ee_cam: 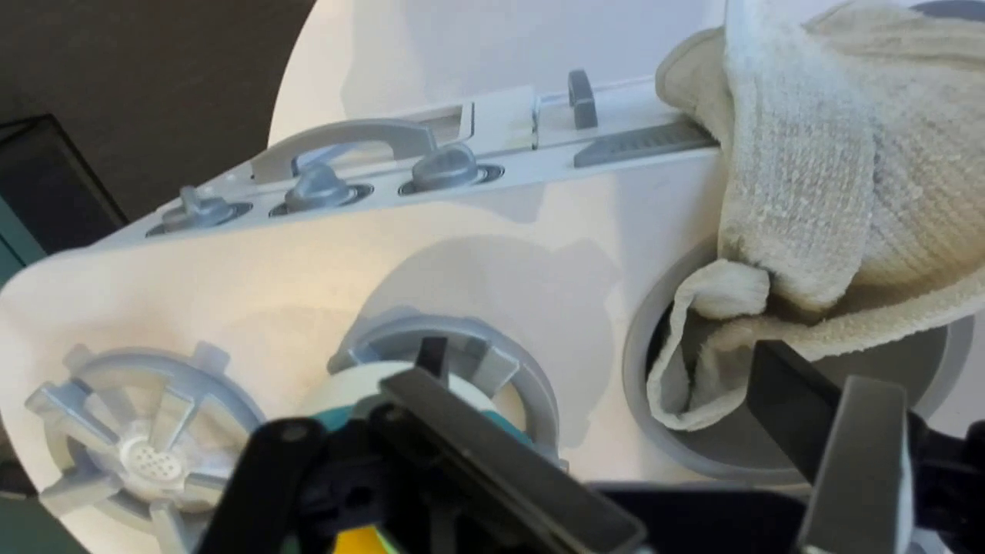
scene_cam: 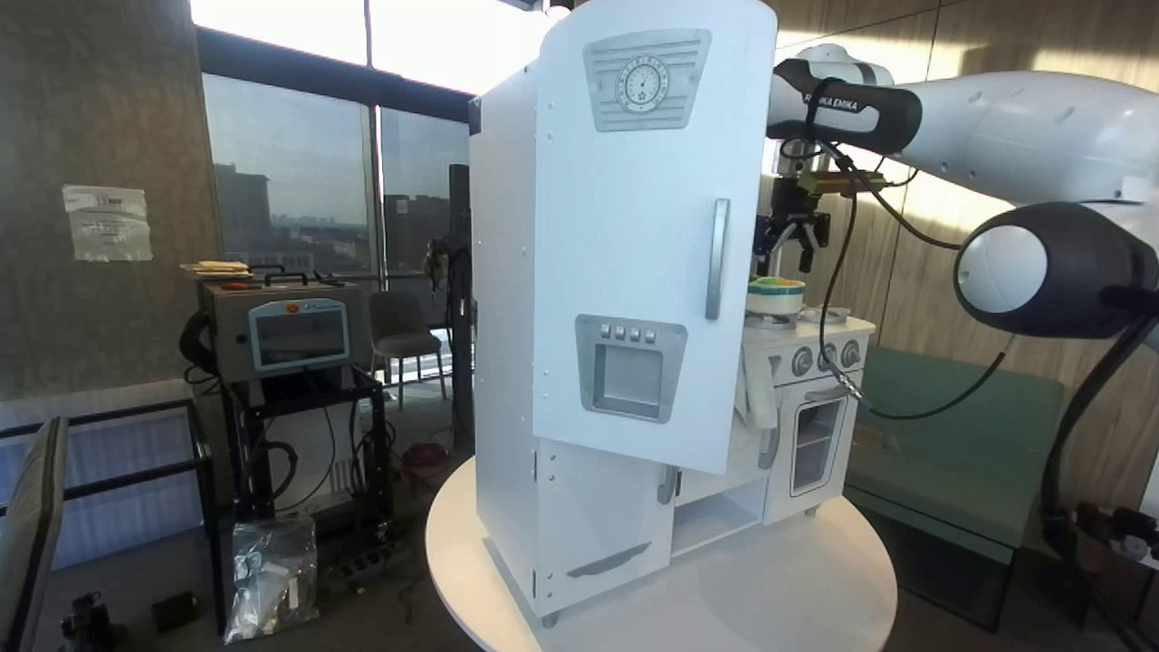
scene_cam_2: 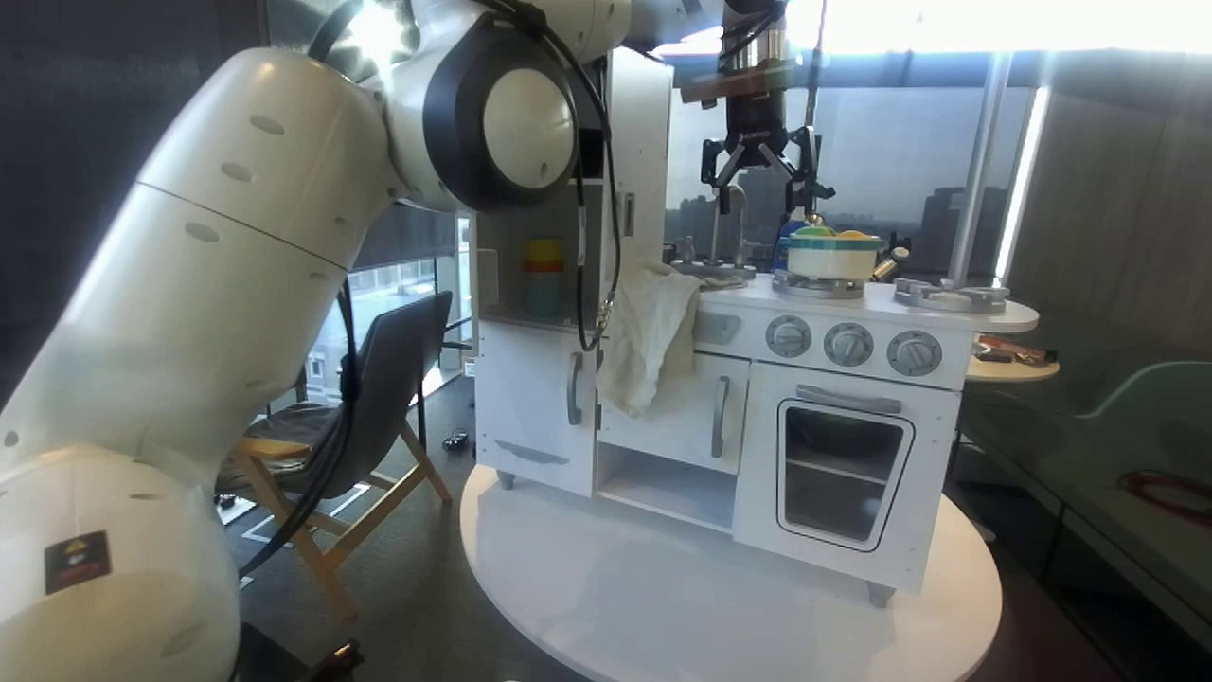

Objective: Use the towel to wipe the sink

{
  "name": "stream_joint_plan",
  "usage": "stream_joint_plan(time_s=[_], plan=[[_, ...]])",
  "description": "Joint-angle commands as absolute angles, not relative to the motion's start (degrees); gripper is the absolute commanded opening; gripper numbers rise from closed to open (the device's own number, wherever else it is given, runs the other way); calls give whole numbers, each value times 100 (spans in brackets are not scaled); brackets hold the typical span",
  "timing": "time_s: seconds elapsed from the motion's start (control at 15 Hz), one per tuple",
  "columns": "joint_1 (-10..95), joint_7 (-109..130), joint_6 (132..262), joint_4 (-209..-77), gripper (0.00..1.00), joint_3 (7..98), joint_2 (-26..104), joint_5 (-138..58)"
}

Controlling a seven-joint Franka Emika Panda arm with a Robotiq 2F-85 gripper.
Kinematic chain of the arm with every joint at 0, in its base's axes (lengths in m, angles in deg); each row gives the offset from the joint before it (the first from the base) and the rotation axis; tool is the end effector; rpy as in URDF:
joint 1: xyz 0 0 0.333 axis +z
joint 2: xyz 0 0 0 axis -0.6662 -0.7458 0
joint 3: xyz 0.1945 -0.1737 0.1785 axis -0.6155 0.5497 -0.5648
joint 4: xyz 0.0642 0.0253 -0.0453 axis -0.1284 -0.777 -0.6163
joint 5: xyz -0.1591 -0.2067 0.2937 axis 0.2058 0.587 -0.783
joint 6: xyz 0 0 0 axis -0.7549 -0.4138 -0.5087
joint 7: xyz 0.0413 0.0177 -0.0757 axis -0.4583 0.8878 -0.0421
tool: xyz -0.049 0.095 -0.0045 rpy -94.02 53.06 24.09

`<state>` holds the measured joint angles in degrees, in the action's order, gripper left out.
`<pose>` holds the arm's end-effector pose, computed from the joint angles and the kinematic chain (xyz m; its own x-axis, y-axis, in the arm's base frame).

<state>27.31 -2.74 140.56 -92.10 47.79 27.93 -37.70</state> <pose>0.6307 -0.1704 0.6943 0.9854 -0.1050 0.1339 -0.1193 -0.9874 0.1037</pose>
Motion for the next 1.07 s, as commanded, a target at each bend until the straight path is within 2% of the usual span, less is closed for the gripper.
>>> stream_joint_plan(time_s=[0.0, 0.27, 1.0], plan=[[2488, -509, 13520, -9561, 100, 4584, 3209, -4405], [2474, -763, 13719, -10059, 100, 4444, 3362, -4983], [2961, -1012, 15516, -12147, 100, 4451, 3588, -4207]])
